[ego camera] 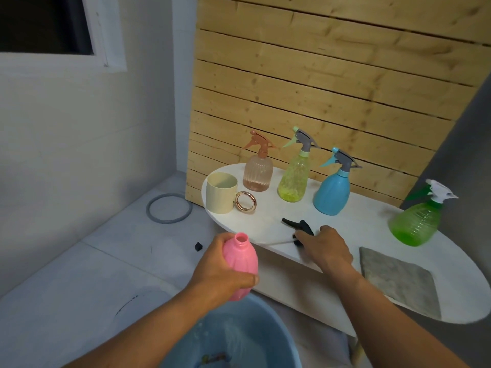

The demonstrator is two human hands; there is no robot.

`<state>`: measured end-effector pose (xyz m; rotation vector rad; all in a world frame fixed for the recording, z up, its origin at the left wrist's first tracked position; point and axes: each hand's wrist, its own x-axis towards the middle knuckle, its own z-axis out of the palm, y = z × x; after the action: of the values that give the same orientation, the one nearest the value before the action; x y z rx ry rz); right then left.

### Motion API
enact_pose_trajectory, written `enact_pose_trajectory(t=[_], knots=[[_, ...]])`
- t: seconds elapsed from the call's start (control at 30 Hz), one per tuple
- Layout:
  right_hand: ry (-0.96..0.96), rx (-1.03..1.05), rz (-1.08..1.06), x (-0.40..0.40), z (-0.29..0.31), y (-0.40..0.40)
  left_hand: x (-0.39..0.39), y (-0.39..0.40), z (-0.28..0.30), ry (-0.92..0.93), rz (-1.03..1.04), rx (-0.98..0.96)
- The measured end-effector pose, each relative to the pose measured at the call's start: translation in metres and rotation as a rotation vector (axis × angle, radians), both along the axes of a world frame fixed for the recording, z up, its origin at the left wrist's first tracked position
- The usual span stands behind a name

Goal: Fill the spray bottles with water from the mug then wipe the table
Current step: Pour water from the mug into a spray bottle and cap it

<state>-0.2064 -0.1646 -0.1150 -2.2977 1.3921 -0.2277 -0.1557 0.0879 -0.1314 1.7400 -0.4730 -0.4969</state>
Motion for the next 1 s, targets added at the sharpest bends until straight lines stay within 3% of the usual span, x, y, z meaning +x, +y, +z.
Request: enact_pose_trajectory(t=[0.17, 0.3, 0.57, 0.73, 1.0], knots=[[0.077, 0.027, 0.002, 0.001, -0.005, -0.001, 0.0, -0.001, -0.002, -0.009, -0.013, 0.009], [-0.005, 0.072, -0.017, 0.001, -0.002, 0.002, -0.001, -0.001, -0.003, -0.003, -0.029, 0.015], [-0.773, 0.595, 0.001, 0.006, 0.061, 0.032, -0.002, 0.002, -0.006, 0.008, -0.037, 0.026], [-0.921, 0.537, 0.251, -0.001, 0.106, 0.077, -0.003, 0.002, -0.006, 0.021, -0.044, 0.024], [-0.9, 0.35, 0.524, -0.015, 0.116, 0.112, -0.002, 0.012, -0.009, 0.008, -0.044, 0.061]])
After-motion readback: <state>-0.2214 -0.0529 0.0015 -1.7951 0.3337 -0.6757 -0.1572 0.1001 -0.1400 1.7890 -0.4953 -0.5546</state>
